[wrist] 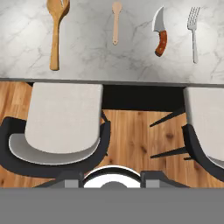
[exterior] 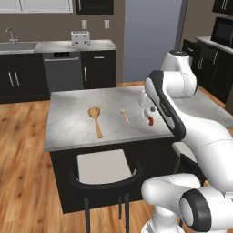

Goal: Pick up the metallic utensils from the counter and place them in the open drawer. Make sure not to pick up any wooden utensils.

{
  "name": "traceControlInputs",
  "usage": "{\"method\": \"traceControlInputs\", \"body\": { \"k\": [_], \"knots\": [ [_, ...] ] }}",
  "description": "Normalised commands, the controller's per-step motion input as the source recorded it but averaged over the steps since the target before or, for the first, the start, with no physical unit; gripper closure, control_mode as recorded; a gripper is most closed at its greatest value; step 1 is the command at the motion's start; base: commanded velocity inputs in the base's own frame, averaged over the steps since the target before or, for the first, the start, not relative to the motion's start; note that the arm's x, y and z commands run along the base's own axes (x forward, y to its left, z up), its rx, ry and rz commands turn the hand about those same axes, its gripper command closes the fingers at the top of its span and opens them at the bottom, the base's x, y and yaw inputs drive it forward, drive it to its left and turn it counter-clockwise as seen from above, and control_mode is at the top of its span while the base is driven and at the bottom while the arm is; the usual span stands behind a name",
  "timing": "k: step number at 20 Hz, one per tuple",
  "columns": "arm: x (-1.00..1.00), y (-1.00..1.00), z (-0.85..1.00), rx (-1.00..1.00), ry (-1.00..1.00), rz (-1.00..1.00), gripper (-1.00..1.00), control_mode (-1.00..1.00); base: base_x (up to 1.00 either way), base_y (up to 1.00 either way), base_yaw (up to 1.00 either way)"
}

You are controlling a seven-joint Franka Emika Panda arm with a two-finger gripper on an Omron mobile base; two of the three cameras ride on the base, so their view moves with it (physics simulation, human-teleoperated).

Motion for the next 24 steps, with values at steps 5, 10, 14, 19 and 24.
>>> {"method": "traceControlInputs", "body": {
  "k": [5, 10, 14, 19, 24],
  "knots": [
    [0.27, 0.28, -0.18, 0.01, 0.0, -0.05, -1.0, -1.0, 0.0, 0.0, 0.0],
    [0.74, 0.05, -0.39, 0.0, 0.0, -0.06, -1.0, -1.0, 0.0, 0.0, 0.0],
    [0.96, -0.08, -0.1, 0.0, 0.03, 0.01, -1.0, -1.0, 0.0, 0.0, 0.0],
    [0.96, -0.28, -0.11, 0.01, 0.04, 0.12, -1.0, -1.0, 0.0, 0.0, 0.0],
    [0.85, -0.96, -0.01, 0.22, -0.06, 0.36, -1.0, -1.0, 0.0, 0.0, 0.0]
  ]
}}
